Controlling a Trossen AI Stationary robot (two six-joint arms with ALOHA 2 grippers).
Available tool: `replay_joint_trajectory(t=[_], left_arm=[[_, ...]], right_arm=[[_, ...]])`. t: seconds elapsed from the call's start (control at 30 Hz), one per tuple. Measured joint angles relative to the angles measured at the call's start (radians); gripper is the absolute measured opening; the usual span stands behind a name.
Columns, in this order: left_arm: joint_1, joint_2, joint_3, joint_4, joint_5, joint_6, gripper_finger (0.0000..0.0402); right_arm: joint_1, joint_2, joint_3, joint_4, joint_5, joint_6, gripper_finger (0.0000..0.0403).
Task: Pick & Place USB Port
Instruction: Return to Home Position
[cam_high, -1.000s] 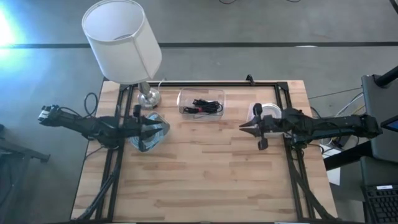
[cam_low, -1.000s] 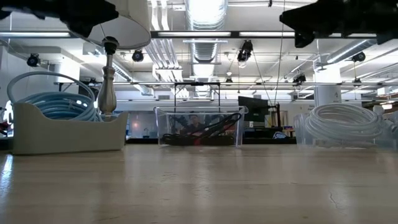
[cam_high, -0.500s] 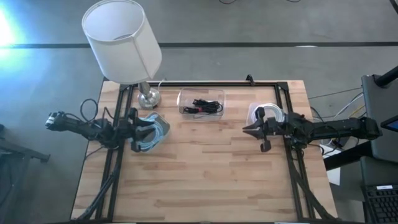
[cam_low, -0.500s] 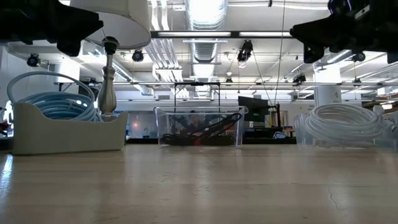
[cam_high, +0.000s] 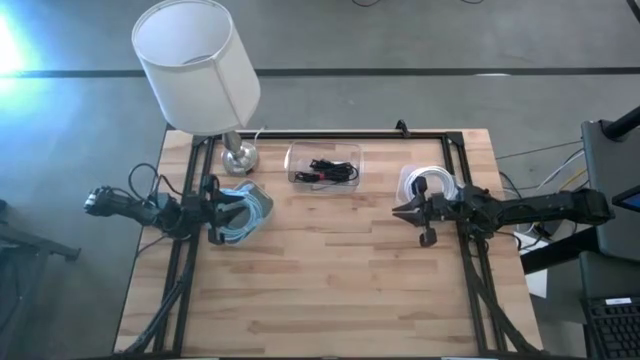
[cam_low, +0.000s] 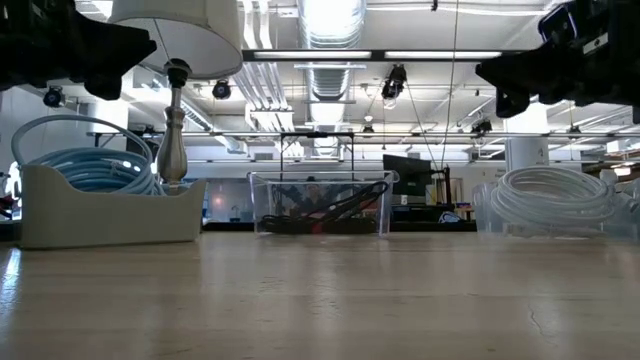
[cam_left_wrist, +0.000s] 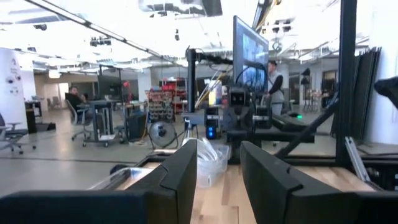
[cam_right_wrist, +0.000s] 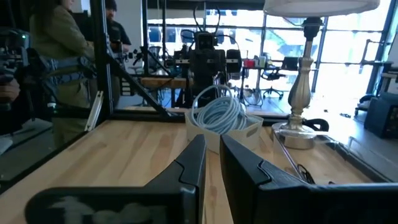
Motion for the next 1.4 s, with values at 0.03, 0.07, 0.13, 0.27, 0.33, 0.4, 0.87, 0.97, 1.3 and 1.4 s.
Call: replay_joint_trajectory(t=[0.03,0.07,0.13,0.27,0.33,0.4,0.87,0.97,1.3,1.4], left_arm=[[0.000,-0.013,-0.002,-0.008,0.000,0.000,0.0126],[0.000,-0.026,-0.001,-0.027,0.001,-0.004,0.0126],[0.000,-0.047,-0.002,-0.054,0.000,-0.010,0.0126],[0.000,-0.062,-0.002,-0.051,0.000,0.007,0.0126],[0.000,-0.062,-0.002,-0.066,0.000,0.015,0.0126],[0.000,-0.062,-0.002,-0.089,0.000,0.012,0.0126],[0.000,-0.054,-0.003,-0.229,0.012,0.025,0.0126],[0.000,-0.045,-0.003,-0.232,0.012,0.044,0.0126],[0.001,-0.036,-0.004,-0.237,0.008,0.019,0.0126],[0.001,-0.035,-0.004,-0.237,0.008,0.011,0.0126]], right_arm=[[0.000,-0.004,-0.016,0.016,0.000,0.000,0.0043],[0.000,-0.005,-0.026,0.021,-0.001,0.002,0.0043],[-0.001,-0.012,-0.027,0.011,0.001,0.008,0.0043],[-0.003,-0.019,-0.027,0.005,0.000,0.003,0.0043],[-0.003,-0.021,-0.027,0.006,0.000,-0.010,0.0043],[-0.003,-0.021,-0.027,0.001,0.001,-0.017,0.0043],[-0.009,-0.021,-0.026,0.000,0.005,-0.075,0.0043],[-0.008,-0.021,-0.026,-0.004,0.005,-0.056,0.0043],[-0.008,-0.019,-0.026,-0.007,0.005,-0.037,0.0043],[-0.008,-0.020,-0.026,-0.007,0.004,-0.038,0.0043]])
